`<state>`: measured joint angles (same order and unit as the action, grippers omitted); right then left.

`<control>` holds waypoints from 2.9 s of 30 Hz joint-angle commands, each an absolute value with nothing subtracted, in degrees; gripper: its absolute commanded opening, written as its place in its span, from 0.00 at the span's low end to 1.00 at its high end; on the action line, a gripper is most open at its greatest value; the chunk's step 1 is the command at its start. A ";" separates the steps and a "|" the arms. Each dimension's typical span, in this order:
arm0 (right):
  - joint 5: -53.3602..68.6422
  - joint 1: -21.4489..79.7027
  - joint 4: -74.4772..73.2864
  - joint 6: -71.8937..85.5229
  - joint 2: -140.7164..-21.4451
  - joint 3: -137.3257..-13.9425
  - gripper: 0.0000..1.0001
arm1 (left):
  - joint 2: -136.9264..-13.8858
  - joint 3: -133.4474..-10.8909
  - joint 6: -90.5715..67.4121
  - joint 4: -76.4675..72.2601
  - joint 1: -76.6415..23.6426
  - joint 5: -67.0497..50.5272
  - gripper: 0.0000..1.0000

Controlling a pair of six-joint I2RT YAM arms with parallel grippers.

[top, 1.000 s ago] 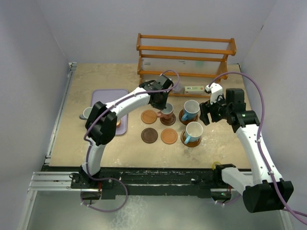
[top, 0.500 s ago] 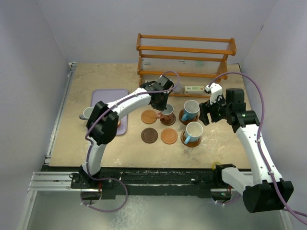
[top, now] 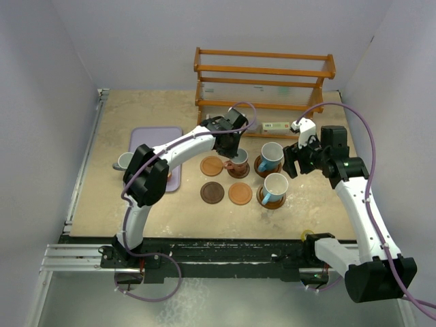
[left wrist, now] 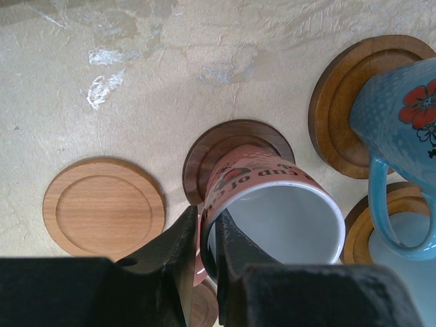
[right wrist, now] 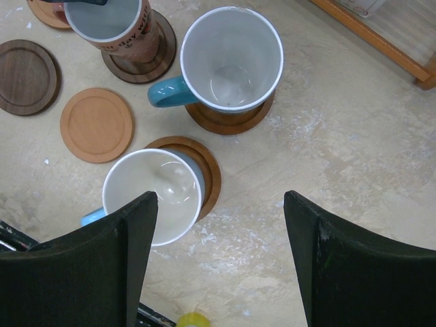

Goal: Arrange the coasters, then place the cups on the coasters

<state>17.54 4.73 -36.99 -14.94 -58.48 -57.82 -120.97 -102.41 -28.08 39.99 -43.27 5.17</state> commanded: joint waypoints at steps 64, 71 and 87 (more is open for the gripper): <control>19.88 3.92 -36.67 -16.06 -54.78 -57.91 0.78 | -80.56 -81.19 15.59 41.16 -23.36 -9.16 0.57; 20.97 3.95 -37.10 -16.30 -54.20 -58.01 0.78 | -75.53 -78.67 33.83 50.77 -4.95 -18.71 0.61; 22.93 3.94 -38.00 -17.13 -52.51 -58.18 0.78 | -96.23 -89.04 62.09 63.26 14.94 -26.69 0.74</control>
